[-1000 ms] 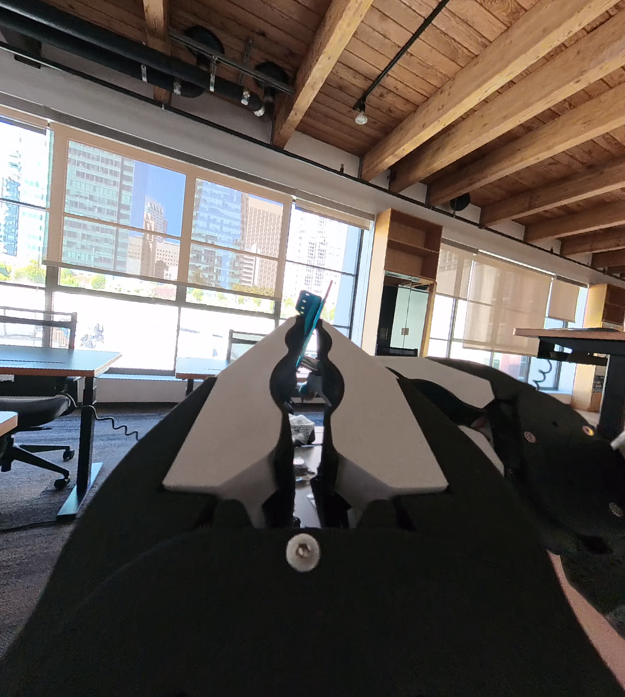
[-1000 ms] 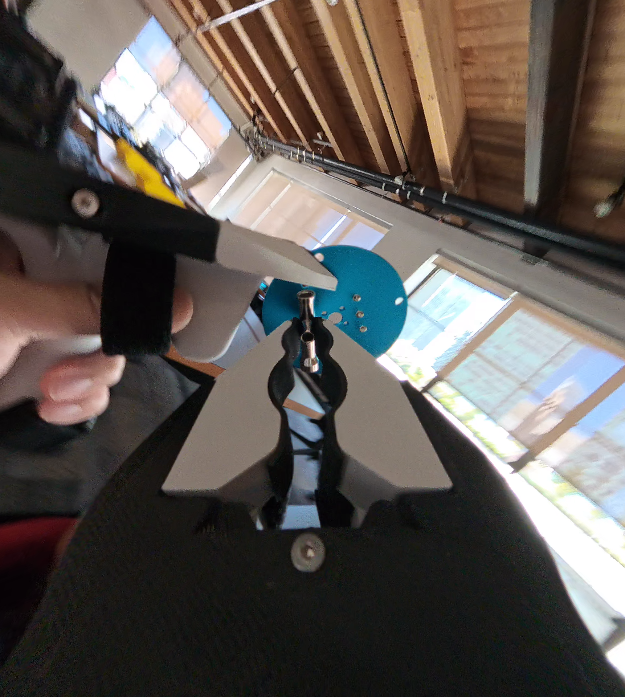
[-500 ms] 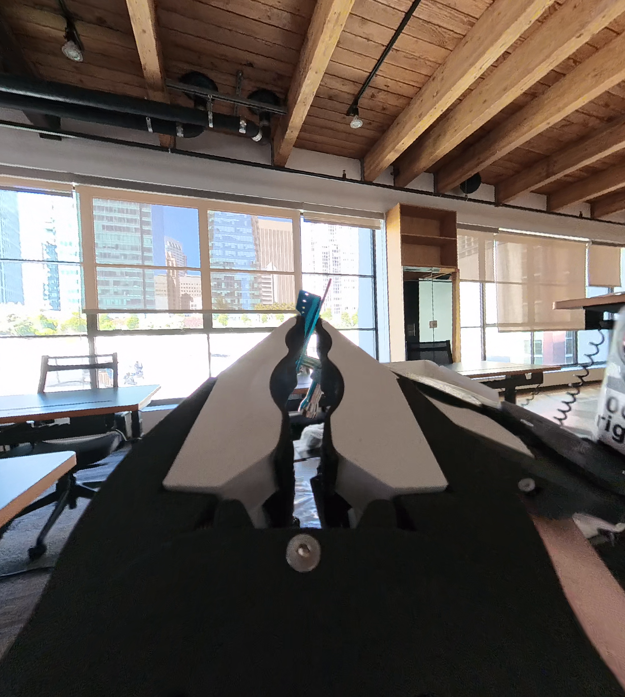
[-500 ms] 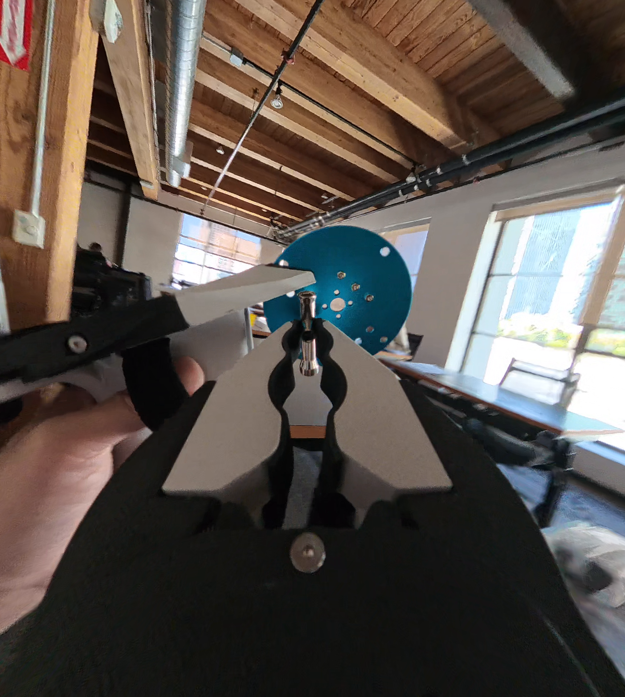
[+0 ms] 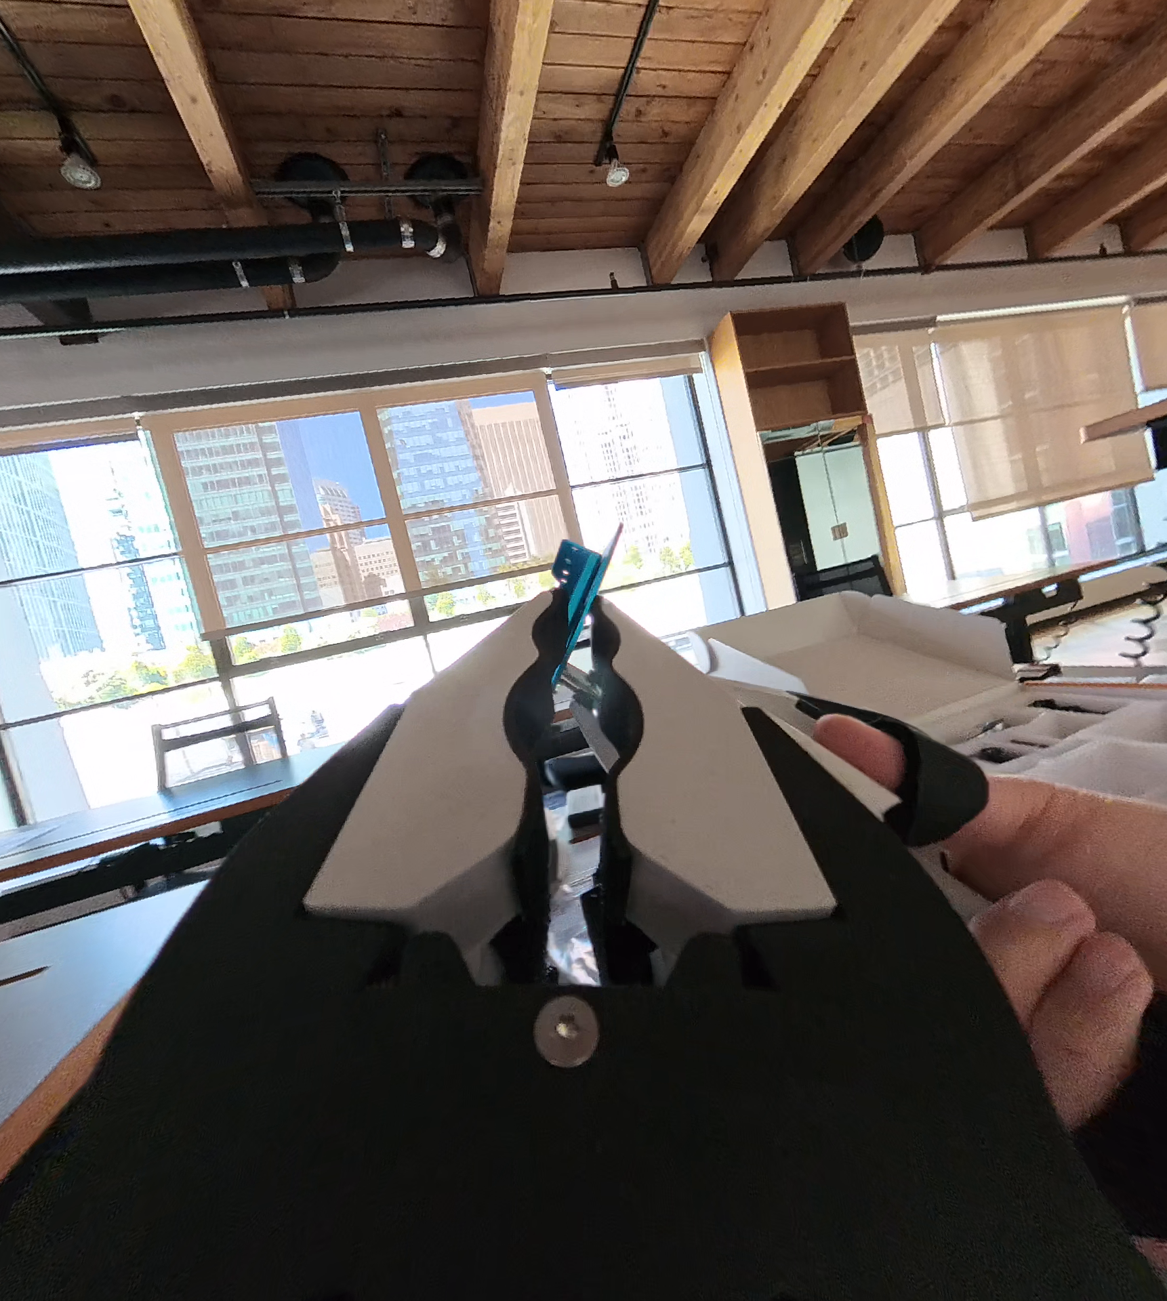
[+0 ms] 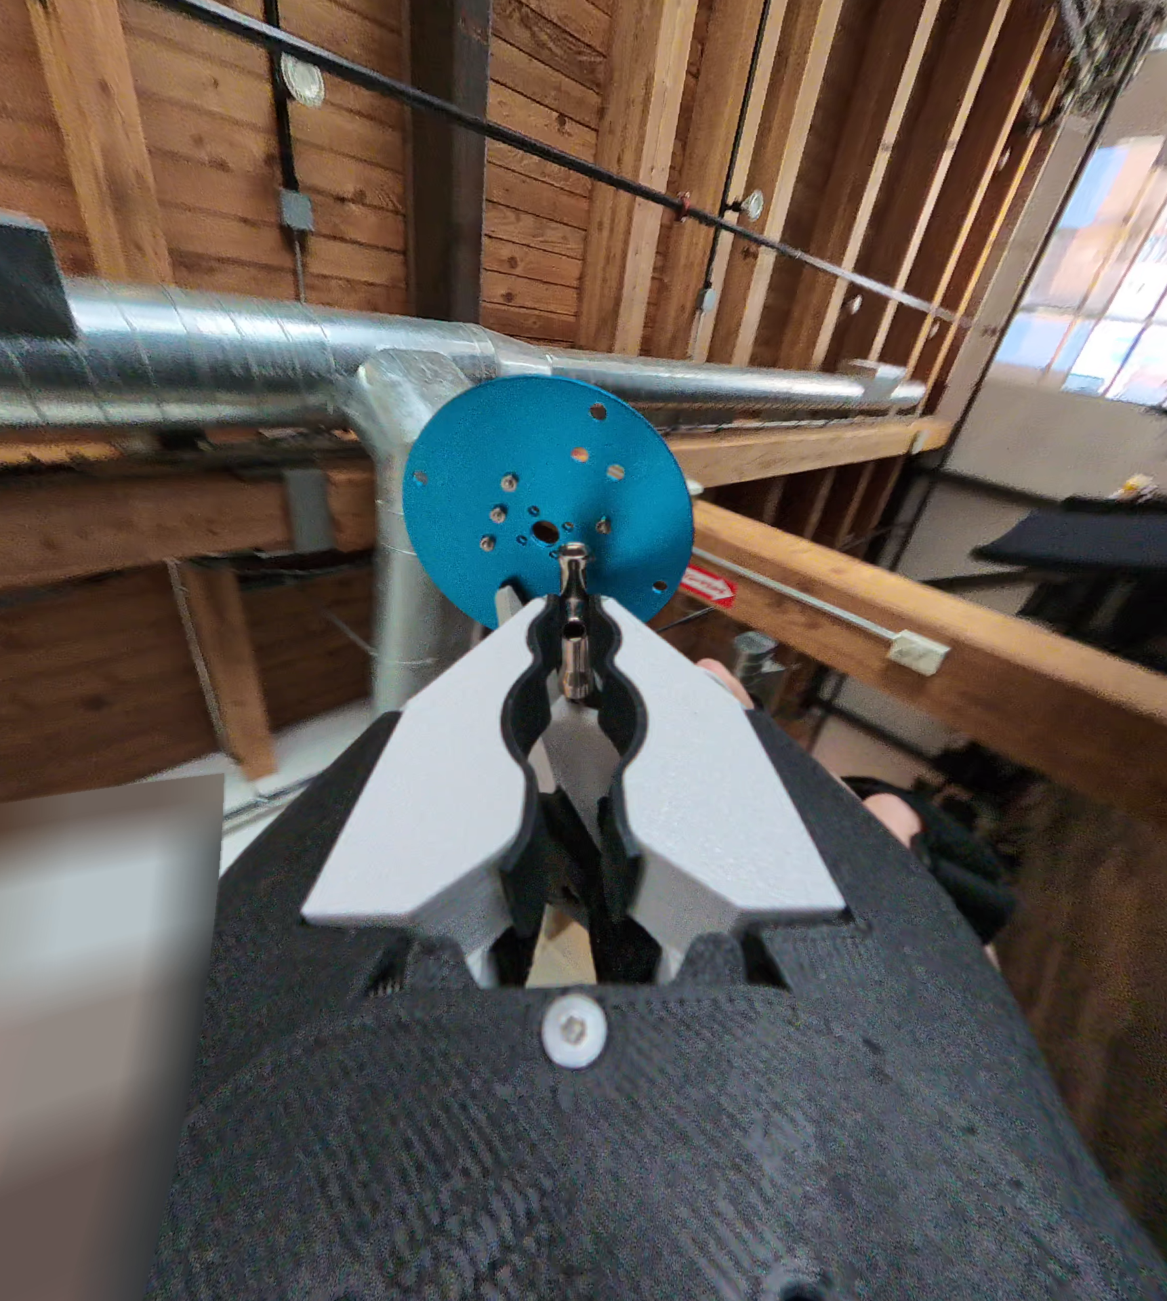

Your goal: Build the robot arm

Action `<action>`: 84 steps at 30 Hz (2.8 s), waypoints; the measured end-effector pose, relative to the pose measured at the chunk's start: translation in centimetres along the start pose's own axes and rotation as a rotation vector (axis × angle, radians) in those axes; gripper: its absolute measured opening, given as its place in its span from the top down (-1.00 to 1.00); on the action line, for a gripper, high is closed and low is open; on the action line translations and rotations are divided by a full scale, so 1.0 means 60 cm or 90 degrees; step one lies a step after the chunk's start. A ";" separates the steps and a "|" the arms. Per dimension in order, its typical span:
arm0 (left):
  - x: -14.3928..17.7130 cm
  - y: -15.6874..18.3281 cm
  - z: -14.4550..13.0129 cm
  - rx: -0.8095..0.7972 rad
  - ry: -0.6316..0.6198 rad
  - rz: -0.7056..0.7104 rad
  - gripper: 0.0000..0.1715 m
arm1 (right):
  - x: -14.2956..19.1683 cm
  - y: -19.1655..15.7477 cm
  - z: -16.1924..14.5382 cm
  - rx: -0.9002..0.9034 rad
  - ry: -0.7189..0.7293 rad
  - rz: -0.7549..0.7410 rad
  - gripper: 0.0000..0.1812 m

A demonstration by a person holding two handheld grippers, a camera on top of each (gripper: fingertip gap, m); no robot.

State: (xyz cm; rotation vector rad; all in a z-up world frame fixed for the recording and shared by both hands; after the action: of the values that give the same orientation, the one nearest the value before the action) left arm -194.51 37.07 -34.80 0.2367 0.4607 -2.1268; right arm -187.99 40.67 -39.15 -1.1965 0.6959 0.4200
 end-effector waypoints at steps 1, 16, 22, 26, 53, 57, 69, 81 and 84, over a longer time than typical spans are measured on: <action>0.001 0.002 -0.002 -0.021 -0.007 0.010 0.96 | 0.001 0.004 -0.001 -0.037 0.003 0.016 0.93; 0.045 -0.022 0.030 0.222 -0.066 -0.002 0.97 | -0.016 -0.144 -0.043 1.238 -0.381 -0.433 0.93; 0.056 0.017 0.061 0.070 -0.081 0.006 0.97 | -0.024 -0.135 -0.085 1.729 -0.567 -0.486 0.93; 0.059 0.026 0.068 0.024 -0.090 0.011 0.97 | -0.027 -0.133 -0.101 1.783 -0.604 -0.485 0.92; 0.055 0.029 0.066 0.031 -0.097 0.009 0.97 | -0.048 -0.132 -0.105 1.846 -0.727 -0.590 0.92; 0.052 0.031 0.072 0.062 -0.085 0.033 0.97 | -0.055 -0.126 -0.113 1.853 -0.639 -0.672 0.92; 0.026 0.021 0.056 0.238 -0.104 0.046 0.96 | -0.047 -0.095 -0.094 1.893 -0.502 -0.770 0.93; -0.036 0.037 0.050 0.240 -0.133 -0.112 0.96 | -0.006 -0.121 -0.050 1.853 -0.384 -0.805 0.92; -0.061 0.057 0.057 0.190 -0.151 -0.138 0.96 | 0.010 -0.139 -0.038 1.857 -0.336 -0.843 0.92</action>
State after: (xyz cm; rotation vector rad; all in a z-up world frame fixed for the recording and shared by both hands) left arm -189.61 36.72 -31.22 0.1037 0.0287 -2.3981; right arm -182.84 35.77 -34.20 -3.2492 1.0177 2.7614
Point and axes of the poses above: each gripper's, where its closed fingertips meet, x back along the fingers, z out of its top, y = z × x across the jaws, the point moved 7 cm from there along x, back along the fingers, and after that the axes turned 10 degrees about -y, right-handed, at the moved point
